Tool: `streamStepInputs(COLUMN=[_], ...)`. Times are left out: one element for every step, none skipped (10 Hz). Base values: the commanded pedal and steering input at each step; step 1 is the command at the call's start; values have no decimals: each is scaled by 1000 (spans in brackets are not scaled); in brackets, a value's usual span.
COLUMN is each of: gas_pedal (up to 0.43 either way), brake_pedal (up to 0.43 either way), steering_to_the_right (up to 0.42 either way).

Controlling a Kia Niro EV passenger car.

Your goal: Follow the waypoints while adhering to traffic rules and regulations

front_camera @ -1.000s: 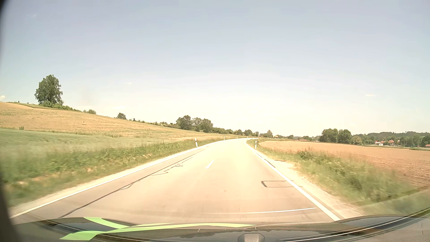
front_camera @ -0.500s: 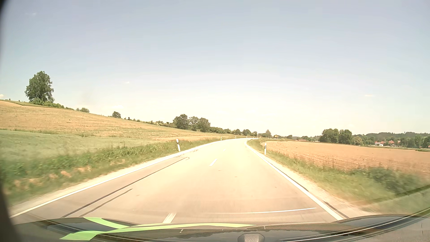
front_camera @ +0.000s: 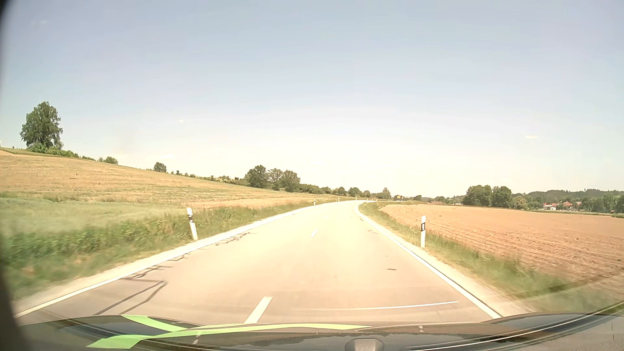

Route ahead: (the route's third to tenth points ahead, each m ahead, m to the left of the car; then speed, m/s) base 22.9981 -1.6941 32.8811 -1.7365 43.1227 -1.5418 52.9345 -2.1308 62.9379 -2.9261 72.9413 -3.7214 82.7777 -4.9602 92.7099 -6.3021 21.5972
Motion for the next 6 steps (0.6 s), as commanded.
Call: streamStepInputs(gas_pedal=[189,189,189,189,169,157], brake_pedal=[0,0,0,0,0,0], steering_to_the_right=[6,6,6,6,5,5])
